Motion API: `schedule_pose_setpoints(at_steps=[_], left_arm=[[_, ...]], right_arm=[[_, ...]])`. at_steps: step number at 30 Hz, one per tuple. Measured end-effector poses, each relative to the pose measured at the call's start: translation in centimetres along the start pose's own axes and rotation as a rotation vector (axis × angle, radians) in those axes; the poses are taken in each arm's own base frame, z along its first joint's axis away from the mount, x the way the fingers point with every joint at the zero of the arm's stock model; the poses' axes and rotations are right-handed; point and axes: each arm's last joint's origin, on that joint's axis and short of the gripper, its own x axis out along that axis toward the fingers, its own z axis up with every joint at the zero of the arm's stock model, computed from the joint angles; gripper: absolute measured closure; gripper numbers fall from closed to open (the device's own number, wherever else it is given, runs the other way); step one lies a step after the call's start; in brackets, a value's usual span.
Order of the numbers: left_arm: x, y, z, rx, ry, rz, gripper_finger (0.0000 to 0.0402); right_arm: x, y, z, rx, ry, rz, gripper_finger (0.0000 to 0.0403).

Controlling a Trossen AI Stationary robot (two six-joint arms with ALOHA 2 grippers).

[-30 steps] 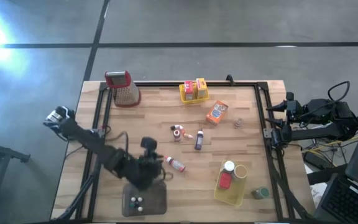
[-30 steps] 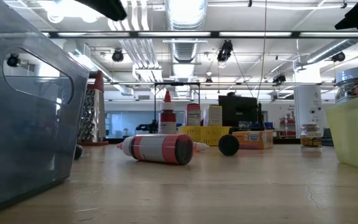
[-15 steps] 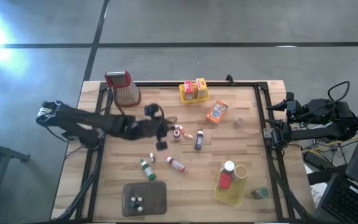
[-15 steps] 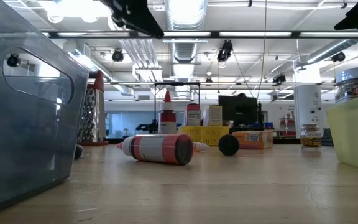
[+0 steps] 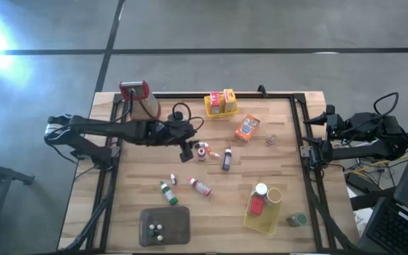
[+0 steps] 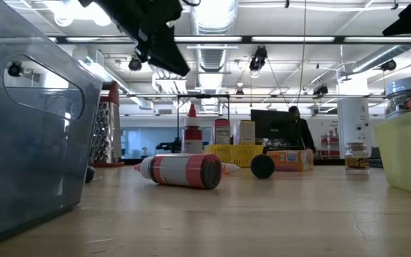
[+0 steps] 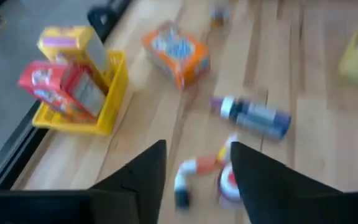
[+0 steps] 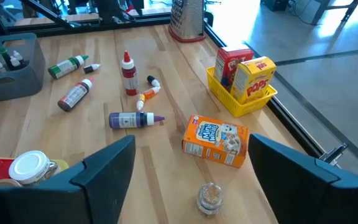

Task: Pick & Place Kitchen Items
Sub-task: Adjust the small pink food coloring on the table

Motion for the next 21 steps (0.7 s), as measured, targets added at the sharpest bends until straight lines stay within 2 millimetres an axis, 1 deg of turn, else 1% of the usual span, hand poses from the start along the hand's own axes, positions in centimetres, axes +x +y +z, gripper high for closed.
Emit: schedule_pose_setpoints(at_steps=[4, 7, 10, 12, 16, 19, 21], left_arm=[[-0.1, 0.0, -1.1, 0.059, 0.099, -0.026, 0.0197], [-0.1, -0.2, -2.3, 0.073, 0.199, -0.108, 0.0196], [-0.1, -0.4, -3.5, 0.048, 0.284, -0.198, 0.0197], [-0.3, -0.4, -4.2, -0.001, 0.363, -0.213, 0.0197], [-0.6, -0.3, -5.0, -0.173, 0.471, -0.160, 0.0197], [-0.7, -0.3, -5.3, -0.293, 0.516, -0.126, 0.0197], [-0.8, -0.3, -5.4, -0.323, 0.533, -0.120, 0.0197]], right_arm=[[0.0, 0.0, 0.0, 0.000, 0.000, 0.000, 0.0079], [0.0, 0.0, 0.0, 0.000, 0.000, 0.000, 0.0069], [0.0, 0.0, 0.0, 0.000, 0.000, 0.000, 0.0059], [0.0, 0.0, 0.0, 0.000, 0.000, 0.000, 0.0053], [0.0, 0.0, 0.0, 0.000, 0.000, 0.000, 0.0043], [0.0, 0.0, 0.0, 0.000, 0.000, 0.000, 0.0042], [0.0, 0.0, 0.0, 0.000, 0.000, 0.000, 0.0046]])
